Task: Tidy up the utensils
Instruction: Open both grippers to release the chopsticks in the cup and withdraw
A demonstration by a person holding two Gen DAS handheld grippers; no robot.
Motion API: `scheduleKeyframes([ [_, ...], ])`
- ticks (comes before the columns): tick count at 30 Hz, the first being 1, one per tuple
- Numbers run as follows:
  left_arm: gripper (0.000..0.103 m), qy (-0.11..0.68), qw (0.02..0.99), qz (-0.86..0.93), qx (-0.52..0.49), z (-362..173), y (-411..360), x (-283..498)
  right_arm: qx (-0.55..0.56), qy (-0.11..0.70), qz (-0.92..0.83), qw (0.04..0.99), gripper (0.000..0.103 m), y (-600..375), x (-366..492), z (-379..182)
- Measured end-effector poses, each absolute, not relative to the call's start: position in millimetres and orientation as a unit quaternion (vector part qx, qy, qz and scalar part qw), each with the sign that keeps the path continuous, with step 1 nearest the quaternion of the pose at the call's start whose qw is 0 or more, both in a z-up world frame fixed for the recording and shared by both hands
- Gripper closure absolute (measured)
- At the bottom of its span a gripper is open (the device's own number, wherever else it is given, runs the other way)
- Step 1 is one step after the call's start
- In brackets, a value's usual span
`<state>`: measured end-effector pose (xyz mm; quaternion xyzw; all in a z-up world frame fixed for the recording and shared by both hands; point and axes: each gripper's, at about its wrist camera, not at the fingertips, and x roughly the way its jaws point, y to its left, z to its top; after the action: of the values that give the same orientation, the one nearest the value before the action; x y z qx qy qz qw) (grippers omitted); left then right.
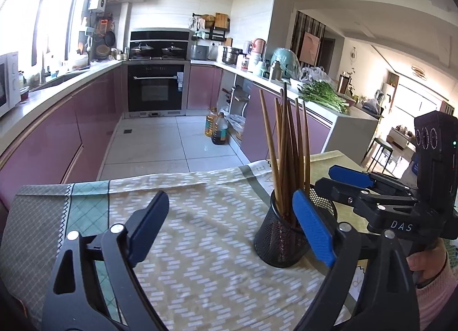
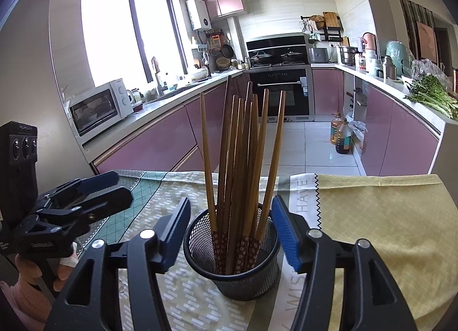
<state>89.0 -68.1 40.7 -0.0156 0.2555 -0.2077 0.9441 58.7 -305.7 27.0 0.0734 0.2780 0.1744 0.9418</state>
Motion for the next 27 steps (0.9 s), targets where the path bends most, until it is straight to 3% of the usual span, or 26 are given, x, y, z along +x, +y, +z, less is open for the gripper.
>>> scheduleKeyframes([
  [2,0.006,0.243,0.950,-0.196,-0.014,41,-63,79,0.070,0.274,0.172,0.944,0.037,-305,54,26],
  [9,0.006,0.211,0.965,-0.157,-0.023,46,-44,58,0.041,0.239,0.148,0.959,0.007,-294,31,26],
  [27,0.006,0.147,0.987,-0.058,-0.024,50,-9,-3,0.021,0.156,0.105,0.982,0.007,-278,-21,20],
])
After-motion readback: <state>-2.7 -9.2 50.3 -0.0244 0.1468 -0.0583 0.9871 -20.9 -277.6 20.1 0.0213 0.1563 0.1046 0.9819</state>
